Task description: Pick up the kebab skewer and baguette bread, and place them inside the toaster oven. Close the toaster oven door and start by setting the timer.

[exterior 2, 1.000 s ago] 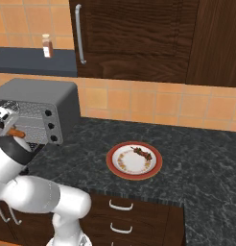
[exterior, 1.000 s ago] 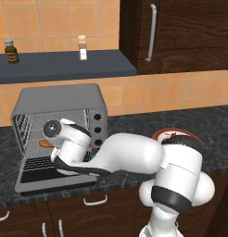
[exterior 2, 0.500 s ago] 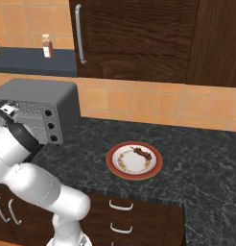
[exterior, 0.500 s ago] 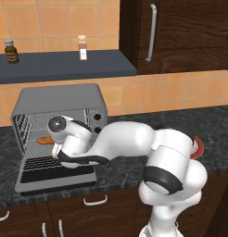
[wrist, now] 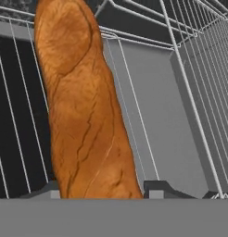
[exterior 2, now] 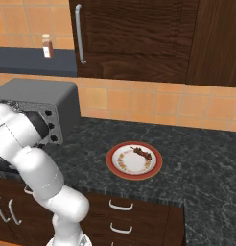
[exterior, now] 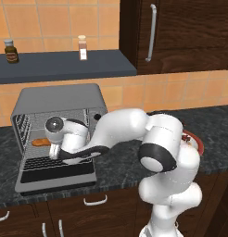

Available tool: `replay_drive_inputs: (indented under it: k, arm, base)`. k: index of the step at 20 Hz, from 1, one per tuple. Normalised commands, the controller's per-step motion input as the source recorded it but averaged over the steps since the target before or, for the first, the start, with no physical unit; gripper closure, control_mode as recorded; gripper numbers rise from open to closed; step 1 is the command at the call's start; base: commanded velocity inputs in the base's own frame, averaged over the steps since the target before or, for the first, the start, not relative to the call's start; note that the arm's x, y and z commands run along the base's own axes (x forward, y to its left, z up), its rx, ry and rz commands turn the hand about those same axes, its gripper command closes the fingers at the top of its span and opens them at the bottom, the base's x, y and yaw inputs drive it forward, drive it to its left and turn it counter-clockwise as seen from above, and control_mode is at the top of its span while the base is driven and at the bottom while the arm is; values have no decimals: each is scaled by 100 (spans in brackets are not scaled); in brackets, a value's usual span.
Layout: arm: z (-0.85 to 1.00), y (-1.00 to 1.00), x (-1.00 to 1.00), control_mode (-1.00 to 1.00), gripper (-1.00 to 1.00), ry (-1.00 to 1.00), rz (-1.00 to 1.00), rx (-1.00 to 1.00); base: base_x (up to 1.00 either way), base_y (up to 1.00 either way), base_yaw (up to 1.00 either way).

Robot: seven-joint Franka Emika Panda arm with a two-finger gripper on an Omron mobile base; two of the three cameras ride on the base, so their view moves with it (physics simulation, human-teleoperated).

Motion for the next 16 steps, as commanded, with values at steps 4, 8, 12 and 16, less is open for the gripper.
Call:
replay_drive_inputs:
  k: [4, 8, 12, 16]
  arm:
    - [-4, 10, 17, -100, 100, 3, 2, -8]
    - [-19, 3, 4, -100, -100, 1, 0, -7]
    - [-16, 0, 0, -100, -100, 0, 0, -2]
    - [-4, 0, 0, -100, -100, 0, 0, -1]
  base:
    - [0, 0, 0]
    - [0, 0, 0]
    - [0, 0, 0]
    - [0, 0, 0]
